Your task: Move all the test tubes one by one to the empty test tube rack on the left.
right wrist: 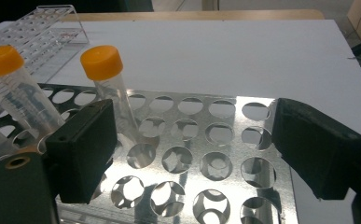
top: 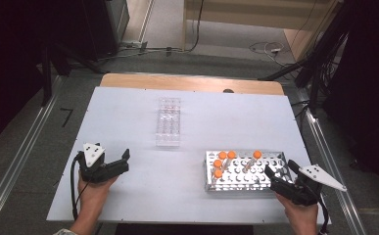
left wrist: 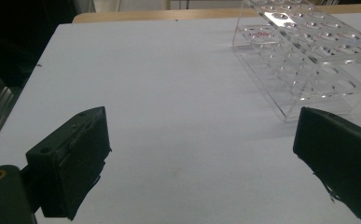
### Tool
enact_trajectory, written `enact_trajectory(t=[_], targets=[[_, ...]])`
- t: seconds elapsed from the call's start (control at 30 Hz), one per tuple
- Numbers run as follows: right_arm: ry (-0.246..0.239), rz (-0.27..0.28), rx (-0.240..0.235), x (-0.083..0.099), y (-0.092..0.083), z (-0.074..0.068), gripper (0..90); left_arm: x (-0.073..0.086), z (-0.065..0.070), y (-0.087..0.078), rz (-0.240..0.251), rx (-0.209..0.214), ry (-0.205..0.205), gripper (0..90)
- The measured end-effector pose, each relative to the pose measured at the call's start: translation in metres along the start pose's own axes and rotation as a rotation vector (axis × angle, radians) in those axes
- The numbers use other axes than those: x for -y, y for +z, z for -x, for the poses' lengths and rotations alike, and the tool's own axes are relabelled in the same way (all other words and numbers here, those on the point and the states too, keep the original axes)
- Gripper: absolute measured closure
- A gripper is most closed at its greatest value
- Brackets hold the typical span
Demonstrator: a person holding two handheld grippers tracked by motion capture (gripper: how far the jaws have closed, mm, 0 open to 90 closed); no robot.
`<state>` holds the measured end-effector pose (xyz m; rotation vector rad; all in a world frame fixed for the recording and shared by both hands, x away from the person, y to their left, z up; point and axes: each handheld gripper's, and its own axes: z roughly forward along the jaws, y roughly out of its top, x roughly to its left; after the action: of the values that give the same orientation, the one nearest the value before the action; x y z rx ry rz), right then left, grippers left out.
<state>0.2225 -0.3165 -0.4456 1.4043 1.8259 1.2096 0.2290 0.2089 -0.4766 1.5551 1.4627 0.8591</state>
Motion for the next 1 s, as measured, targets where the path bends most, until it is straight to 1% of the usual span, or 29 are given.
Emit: enact_trajectory(t=[0.03, 0.1, 0.3, 0.67, 0.73, 1.0], targets=[[-0.002, 0.0, -0.001, 0.0, 0.0, -0.001, 13.7, 0.0, -0.001, 0.0, -0.003, 0.003, -0.008, 4.9], [-0.005, 0.0, -0.007, 0.0, 0.0, -0.003, 14.6, 0.0, -0.001, 0.001, -0.002, 0.002, -0.01, 4.8], [-0.009, -0.007, -0.027, 0.0, 0.004, -0.007, 14.6, 0.0, 0.0, 0.0, 0.004, -0.013, -0.01, 4.8], [-0.028, -0.017, -0.05, -0.002, 0.008, -0.015, 14.6, 0.0, -0.002, 0.002, -0.001, -0.015, -0.012, 4.8], [-0.03, -0.017, -0.054, -0.002, 0.009, -0.017, 14.6, 0.0, -0.002, 0.002, -0.002, -0.022, -0.009, 4.8], [-0.036, -0.017, -0.064, -0.003, 0.015, -0.021, 16.9, 0.0, -0.001, 0.003, -0.006, -0.018, 0.0, 4.8]])
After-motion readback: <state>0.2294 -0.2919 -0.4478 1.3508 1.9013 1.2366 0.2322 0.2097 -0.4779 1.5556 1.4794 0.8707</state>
